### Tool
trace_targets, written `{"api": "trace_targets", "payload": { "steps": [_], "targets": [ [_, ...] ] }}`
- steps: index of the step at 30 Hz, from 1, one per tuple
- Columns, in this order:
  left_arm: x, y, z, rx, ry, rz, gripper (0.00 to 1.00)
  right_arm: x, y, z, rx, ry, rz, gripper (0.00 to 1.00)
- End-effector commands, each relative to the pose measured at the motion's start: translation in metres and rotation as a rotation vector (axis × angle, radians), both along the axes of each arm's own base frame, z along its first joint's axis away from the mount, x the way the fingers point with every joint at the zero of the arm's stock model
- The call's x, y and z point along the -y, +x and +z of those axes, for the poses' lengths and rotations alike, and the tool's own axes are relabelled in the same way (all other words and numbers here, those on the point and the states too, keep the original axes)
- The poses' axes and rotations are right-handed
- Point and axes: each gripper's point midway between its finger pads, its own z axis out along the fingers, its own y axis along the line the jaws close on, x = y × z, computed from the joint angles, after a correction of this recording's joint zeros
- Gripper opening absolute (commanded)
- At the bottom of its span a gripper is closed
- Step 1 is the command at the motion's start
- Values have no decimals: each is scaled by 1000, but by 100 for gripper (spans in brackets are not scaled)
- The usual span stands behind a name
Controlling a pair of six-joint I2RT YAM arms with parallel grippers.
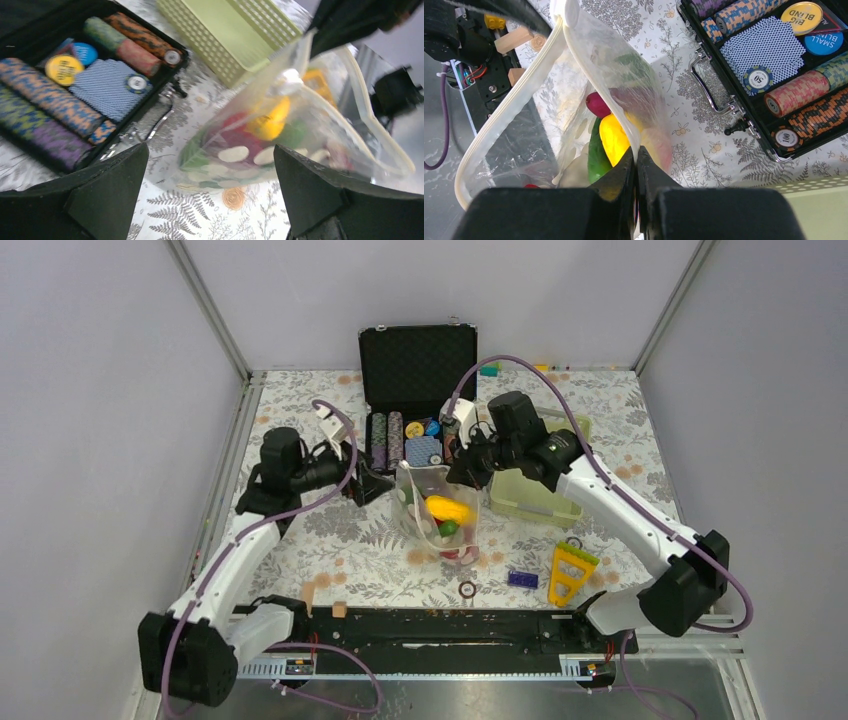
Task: Place the food in the zip-top bag and seal the zipper
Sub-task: Adjust the zipper food storage bag at the center of the board.
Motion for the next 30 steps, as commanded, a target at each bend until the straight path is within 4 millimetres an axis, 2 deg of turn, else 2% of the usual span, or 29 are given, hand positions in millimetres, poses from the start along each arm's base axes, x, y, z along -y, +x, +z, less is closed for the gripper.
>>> {"api": "trace_targets", "payload": {
  "steps": [1,3,11,13,20,22,27,30],
  "targets": [
    [27,-21,14,177,-44,-361,99,-7,7,13,13,31,53,6],
    [31,-24,11,184,-55,-426,99,-9,6,11,9,32,78,6],
    [40,-2,7,147,-59,-445,94,-19,2,10,-13,60,148,5],
    [45,6,5,146,-34,-431,87,-21,-1,12,-20,72,170,5],
    [57,3,0,150,-41,-509,54,-21,-1,9,-40,59,161,5],
    [58,2,1,179,-40,-517,50,-21,0,8,-43,54,159,5],
    [62,-14,6,236,-55,-575,40,-22,6,4,-54,34,154,6],
    [63,-24,7,266,-51,-586,28,-22,8,3,-57,25,153,7]
  ]
}}
